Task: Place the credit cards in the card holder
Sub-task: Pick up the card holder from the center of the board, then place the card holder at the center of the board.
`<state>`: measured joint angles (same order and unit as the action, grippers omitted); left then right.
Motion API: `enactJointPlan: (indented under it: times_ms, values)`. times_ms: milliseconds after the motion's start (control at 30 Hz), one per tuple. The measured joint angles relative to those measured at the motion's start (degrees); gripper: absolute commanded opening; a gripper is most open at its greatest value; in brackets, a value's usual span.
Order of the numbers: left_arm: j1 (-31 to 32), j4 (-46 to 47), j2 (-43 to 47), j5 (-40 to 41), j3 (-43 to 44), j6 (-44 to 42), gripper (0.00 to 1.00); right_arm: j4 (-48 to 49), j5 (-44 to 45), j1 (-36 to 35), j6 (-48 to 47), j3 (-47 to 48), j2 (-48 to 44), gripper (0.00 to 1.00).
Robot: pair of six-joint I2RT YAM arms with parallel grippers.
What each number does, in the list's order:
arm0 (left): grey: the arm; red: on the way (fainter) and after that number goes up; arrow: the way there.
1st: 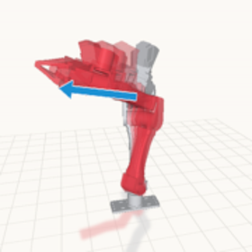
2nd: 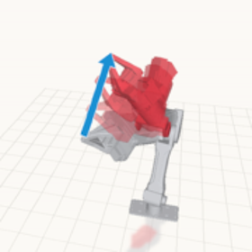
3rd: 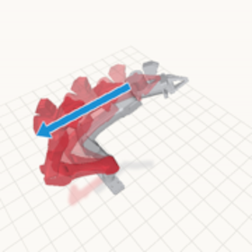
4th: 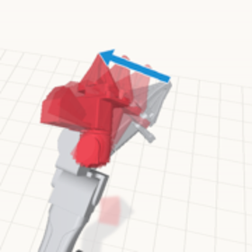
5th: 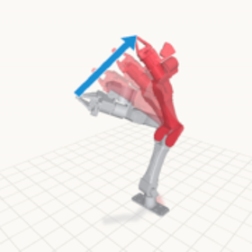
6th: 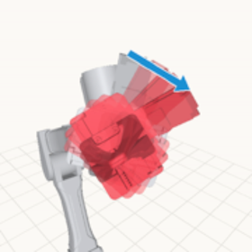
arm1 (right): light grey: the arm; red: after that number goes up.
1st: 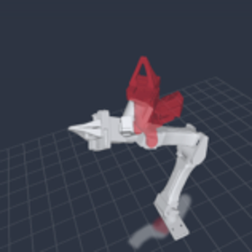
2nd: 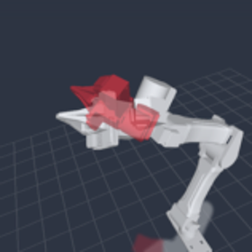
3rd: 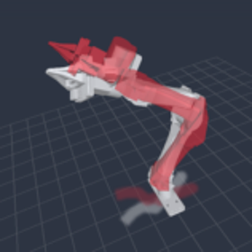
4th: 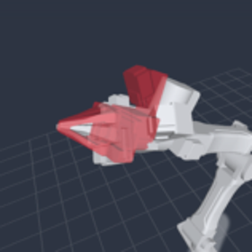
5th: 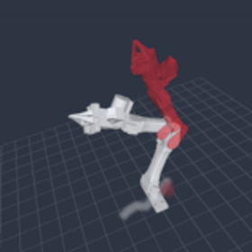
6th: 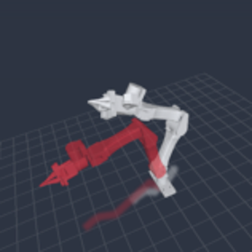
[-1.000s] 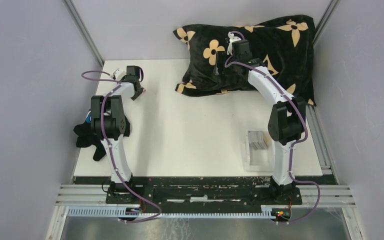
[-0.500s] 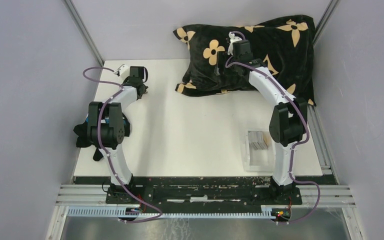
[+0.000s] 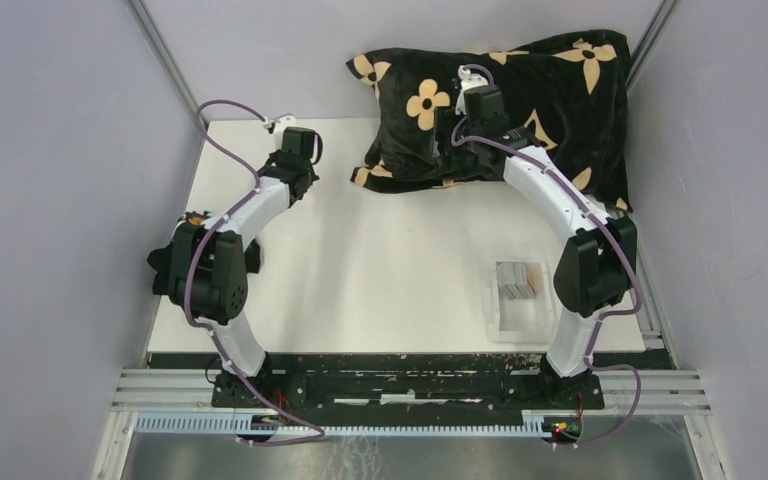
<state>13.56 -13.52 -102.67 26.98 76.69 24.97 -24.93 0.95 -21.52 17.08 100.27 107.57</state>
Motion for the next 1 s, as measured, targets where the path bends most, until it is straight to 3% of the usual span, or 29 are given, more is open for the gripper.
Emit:
enactJointPlan:
  times_ms: [300,533,933,1000]
  values:
    - [10.47,-8.61,7.21,1.57,-6.03,-8.61,0.03,-3.19,4.15,-0.5,5.07,-6.16,-8.41,0.73]
    - [24.39,-17.05,7.43,5.09,-6.69,-11.17,0.03,-7.48,5.86,-0.31,9.6,-6.69,-13.53,0.76]
    - [41.88,-25.86,-7.96,8.22,-0.79,-11.06,0.05,-16.02,7.17,5.64,13.57,-13.53,-22.32,0.8]
    - [44.22,-26.25,-10.1,8.31,0.85,-10.88,0.09,-16.98,7.3,6.34,13.53,-13.55,-23.17,0.8]
